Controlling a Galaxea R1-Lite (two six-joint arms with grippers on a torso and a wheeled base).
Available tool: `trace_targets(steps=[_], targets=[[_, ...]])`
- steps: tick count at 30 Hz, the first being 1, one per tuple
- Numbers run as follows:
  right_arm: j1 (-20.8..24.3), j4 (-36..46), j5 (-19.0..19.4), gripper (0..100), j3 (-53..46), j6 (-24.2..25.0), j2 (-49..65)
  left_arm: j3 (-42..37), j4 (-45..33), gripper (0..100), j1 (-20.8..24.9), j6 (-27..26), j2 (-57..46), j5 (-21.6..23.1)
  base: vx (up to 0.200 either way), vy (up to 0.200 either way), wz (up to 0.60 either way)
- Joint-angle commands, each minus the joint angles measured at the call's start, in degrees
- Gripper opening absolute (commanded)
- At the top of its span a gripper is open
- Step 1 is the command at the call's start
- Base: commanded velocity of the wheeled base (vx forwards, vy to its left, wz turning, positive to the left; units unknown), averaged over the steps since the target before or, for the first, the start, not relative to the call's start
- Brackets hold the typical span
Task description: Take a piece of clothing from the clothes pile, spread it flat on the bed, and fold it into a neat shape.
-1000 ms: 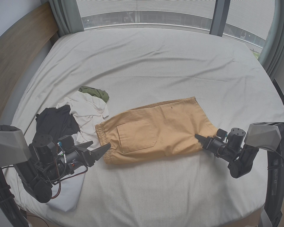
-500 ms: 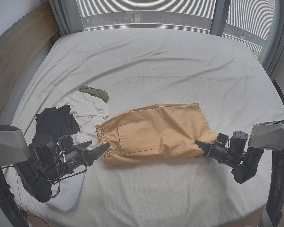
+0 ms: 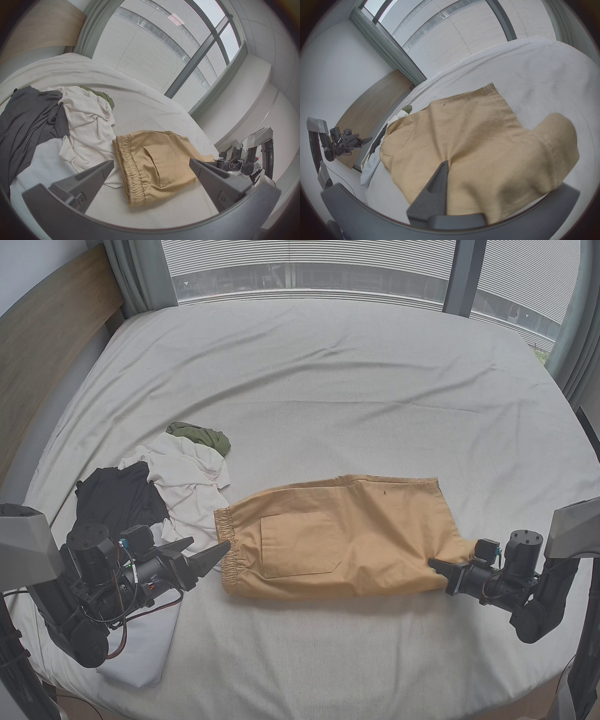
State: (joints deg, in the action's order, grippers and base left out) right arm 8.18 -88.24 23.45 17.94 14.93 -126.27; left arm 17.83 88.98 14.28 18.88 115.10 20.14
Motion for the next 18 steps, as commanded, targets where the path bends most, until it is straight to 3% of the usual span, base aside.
trace_targets(steps=[1,11,18], targets=[[-1.1,0.0,0.0,0,-5.8,-1.2,2.6,-0.1,0.1,100,0.1,0.0,0.4,0.0,0.0,0.0,0.0],[-3.5,0.0,0.0,0,-13.5,-3.9,4.5,-0.1,0.1,100,0.1,0.0,0.9,0.0,0.0,0.0,0.0],[-10.2,0.0,-0.1,0,-16.0,-4.9,6.5,-0.2,0.1,100,0.1,0.0,0.8,0.0,0.0,0.0,0.0]])
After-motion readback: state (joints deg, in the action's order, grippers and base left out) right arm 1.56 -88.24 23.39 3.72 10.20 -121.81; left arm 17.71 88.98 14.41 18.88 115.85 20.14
